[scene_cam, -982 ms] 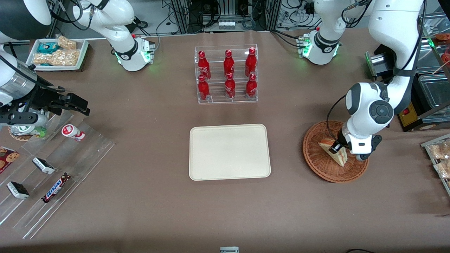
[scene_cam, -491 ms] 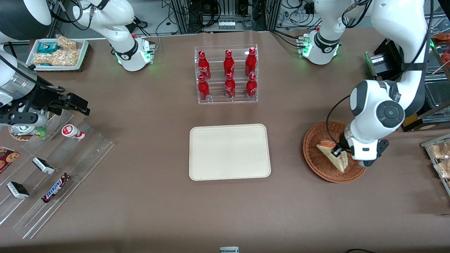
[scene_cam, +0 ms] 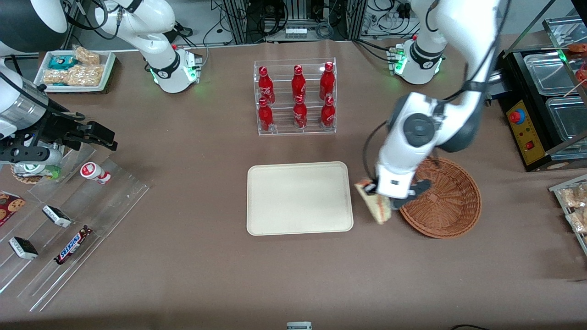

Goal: Place sandwich from basket to tray
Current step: 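Carry the sandwich with the left gripper over the cream tray, then lower the sandwich onto the tray and open the left gripper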

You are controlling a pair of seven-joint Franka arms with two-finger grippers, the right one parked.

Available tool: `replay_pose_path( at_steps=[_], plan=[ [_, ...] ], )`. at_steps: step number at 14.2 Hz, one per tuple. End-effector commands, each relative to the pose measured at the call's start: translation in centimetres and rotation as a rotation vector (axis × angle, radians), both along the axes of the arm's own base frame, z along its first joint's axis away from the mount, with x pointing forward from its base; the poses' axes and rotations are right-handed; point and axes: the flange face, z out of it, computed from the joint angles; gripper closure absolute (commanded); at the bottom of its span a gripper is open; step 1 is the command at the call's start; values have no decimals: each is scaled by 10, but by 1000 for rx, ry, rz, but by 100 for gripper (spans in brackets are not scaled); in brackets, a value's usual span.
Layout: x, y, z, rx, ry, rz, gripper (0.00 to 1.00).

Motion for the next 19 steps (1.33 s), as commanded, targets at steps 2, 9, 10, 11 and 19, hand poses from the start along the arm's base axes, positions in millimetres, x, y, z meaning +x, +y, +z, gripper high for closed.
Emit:
replay_pose_path(
  at_steps=[2, 9, 10, 11, 19],
  plan=[
    [4, -91, -29, -18, -42, -110, 90],
    [-41, -171, -78, 25, -139, -338, 90],
    [-50, -181, -84, 32, -135, -367, 90],
    [-53, -184, -88, 29, -128, -366, 90],
    [-75, -201, -95, 11, -97, -399, 89]
  ],
)
